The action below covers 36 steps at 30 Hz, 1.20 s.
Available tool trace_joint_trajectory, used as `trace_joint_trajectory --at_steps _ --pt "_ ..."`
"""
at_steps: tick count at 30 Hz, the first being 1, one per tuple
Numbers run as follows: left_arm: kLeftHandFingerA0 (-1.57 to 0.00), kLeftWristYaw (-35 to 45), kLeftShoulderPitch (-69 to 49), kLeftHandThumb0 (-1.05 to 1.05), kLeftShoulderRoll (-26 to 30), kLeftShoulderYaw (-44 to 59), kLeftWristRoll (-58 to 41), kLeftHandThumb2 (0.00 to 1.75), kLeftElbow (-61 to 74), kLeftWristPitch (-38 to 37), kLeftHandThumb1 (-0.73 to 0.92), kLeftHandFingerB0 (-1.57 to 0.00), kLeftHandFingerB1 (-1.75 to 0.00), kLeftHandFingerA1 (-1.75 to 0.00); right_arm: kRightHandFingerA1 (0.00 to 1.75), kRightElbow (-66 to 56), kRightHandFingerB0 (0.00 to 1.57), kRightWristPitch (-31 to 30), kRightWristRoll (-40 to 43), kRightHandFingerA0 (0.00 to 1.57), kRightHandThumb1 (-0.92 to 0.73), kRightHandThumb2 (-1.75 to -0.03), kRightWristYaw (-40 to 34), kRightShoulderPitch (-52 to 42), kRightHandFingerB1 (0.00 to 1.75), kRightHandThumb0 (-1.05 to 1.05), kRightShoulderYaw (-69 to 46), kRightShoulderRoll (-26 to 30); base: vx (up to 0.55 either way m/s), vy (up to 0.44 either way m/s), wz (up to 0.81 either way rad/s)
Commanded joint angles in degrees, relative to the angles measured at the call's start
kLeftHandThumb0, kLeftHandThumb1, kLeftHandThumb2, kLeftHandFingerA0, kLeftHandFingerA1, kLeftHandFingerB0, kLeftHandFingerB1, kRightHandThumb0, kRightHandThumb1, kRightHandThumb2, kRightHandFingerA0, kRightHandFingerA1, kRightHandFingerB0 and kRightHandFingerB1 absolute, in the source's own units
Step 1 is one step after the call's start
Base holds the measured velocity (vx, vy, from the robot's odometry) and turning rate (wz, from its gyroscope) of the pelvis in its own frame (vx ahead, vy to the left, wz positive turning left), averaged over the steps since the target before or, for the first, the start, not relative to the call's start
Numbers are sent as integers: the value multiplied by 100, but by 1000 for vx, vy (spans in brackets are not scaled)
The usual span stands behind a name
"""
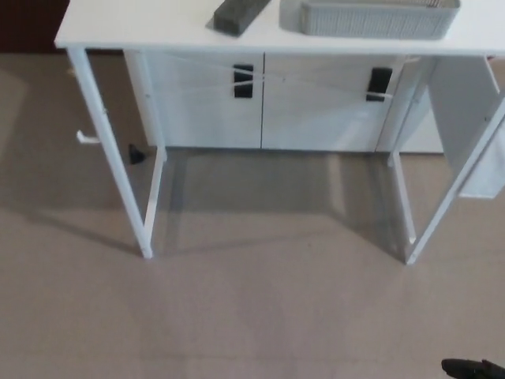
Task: The robot walks towards a desk on which an eraser is kept on the left hand side and a container is kept on the right hand side. The robot picks up the eraser using its left hand and places it in the container.
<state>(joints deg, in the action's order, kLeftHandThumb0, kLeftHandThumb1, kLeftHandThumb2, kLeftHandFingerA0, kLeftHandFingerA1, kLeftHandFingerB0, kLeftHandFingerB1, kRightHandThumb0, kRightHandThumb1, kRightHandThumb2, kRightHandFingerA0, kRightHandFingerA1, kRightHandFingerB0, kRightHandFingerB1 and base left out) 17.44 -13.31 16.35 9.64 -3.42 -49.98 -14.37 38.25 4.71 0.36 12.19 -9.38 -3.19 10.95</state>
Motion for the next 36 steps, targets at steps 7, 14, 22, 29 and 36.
trace_joint_trajectory --at_steps 7,14,22,29,36 --pt "-35 -298 -29 -21 -475 76 -129 56 980 334 53 -33 -32 -44 69 -27 26 61 29 49 -33 -82 -39 -81 57 -20 -25 23 326 -328 33" --pt "-35 -372 -144 -20 -476 -73 140 55 560 53 52 -33 -32 -43 69 -228 27 -45 -48 50 -35 -83 -95 -165 57 -19 29 72 314 -87 -10" --pt "-34 -418 -26 -24 -147 -139 247 55 153 -225 52 -34 -32 -45 69 -110 29 39 -59 51 -35 -83 -87 -126 58 -23 72 52 428 114 -11" --pt "-35 -397 -68 -22 -126 -161 172 56 108 -315 51 -35 -32 -46 69 -72 29 -23 -82 51 -35 -83 -154 -56 57 -22 118 11 275 20 7" --pt "-34 -352 -123 -22 -119 -174 138 55 153 -321 52 -34 -32 -45 68 -34 27 15 -89 48 -35 -84 -130 -36 57 -24 150 20 190 -232 2"
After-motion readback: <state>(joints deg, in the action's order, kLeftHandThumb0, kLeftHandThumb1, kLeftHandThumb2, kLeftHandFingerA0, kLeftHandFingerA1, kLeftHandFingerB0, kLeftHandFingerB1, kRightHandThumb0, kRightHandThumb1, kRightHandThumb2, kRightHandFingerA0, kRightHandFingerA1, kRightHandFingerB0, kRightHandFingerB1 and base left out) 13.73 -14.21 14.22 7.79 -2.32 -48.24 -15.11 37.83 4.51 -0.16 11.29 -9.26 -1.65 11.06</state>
